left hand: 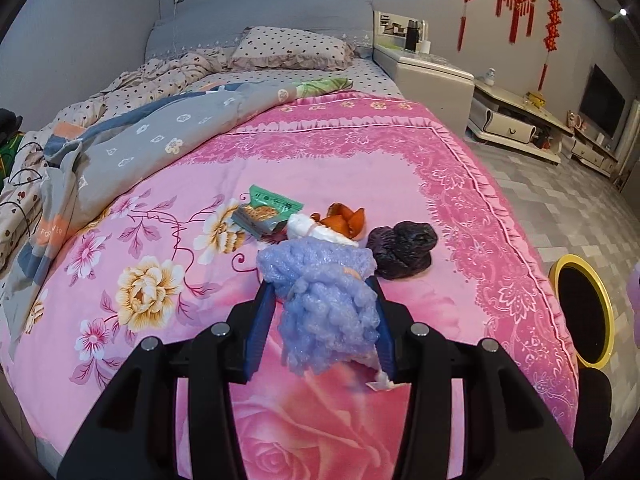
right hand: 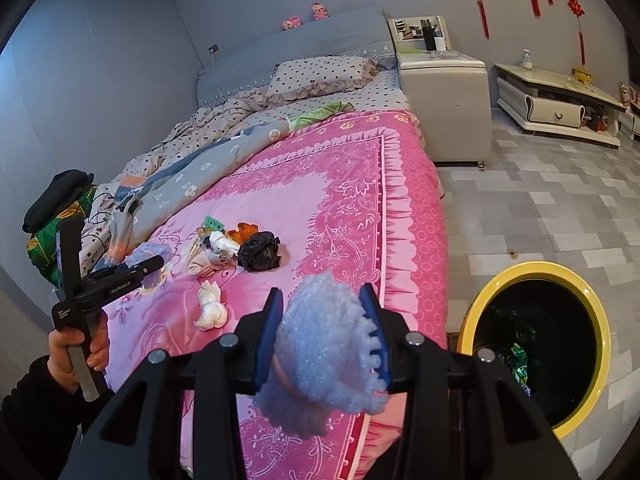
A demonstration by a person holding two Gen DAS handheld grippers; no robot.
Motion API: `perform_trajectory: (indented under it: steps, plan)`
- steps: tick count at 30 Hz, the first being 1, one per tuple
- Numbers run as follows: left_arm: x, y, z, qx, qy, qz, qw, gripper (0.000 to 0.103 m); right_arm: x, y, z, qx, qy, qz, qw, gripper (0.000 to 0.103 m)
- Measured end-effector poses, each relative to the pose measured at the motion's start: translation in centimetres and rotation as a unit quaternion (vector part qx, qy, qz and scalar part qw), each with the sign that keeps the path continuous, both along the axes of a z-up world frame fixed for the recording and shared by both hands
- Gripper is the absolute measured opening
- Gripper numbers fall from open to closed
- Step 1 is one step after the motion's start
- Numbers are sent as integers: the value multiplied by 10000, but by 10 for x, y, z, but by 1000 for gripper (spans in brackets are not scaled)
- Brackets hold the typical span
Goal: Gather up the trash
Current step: 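Carry both puffs over the yellow-rimmed bin with both tools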
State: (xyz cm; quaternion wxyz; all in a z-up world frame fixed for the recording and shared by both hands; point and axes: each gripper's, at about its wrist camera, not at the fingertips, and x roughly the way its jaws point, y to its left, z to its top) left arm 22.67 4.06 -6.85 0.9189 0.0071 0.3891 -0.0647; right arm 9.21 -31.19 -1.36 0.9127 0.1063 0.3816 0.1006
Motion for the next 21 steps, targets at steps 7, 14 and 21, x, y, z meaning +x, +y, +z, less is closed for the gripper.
perform_trajectory:
  steps: [7, 14, 21]
  plan:
    - [-11, -43, 17, -182, -50, -403, 9990, 43, -8, -28, 18, -23, -212, -240, 9995, 37]
    - [-16, -87, 34, -307, -119, -799, 9963, 43, -13, -60, 30, -40, -355, -562, 9978, 37]
    - [-21, -135, 42, -421, -114, -1155, 9923, 43, -19, -93, 40, -25, -446, -919, 9948, 37]
